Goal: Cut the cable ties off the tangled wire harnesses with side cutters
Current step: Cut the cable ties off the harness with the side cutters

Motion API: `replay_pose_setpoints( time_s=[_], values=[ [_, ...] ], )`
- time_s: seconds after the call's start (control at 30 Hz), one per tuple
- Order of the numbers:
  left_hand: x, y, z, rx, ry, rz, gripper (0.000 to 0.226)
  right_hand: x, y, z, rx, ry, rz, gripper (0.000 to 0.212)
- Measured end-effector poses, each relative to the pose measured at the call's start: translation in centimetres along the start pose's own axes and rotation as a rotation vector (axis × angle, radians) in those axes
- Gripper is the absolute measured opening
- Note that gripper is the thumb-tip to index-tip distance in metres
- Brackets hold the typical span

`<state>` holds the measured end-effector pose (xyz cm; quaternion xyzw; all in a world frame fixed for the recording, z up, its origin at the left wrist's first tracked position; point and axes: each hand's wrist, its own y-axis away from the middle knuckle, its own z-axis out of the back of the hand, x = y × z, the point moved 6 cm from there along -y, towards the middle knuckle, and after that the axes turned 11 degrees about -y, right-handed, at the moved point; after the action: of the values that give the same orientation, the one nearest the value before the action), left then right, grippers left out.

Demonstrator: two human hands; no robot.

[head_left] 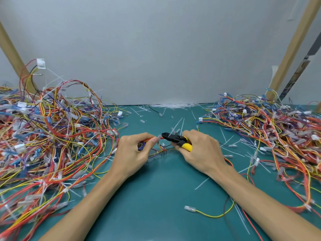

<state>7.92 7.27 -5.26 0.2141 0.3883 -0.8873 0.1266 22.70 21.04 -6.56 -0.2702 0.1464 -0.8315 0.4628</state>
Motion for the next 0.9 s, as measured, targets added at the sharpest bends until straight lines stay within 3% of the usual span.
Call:
replay_pose_setpoints(
  time_s=[0.9],
  values=[
    [0.19,0.15,-0.15,0.070,0.010,0.043,0.028,0.36,0.07,0.69,-0.015,0.049,0.018,0.035]
  ],
)
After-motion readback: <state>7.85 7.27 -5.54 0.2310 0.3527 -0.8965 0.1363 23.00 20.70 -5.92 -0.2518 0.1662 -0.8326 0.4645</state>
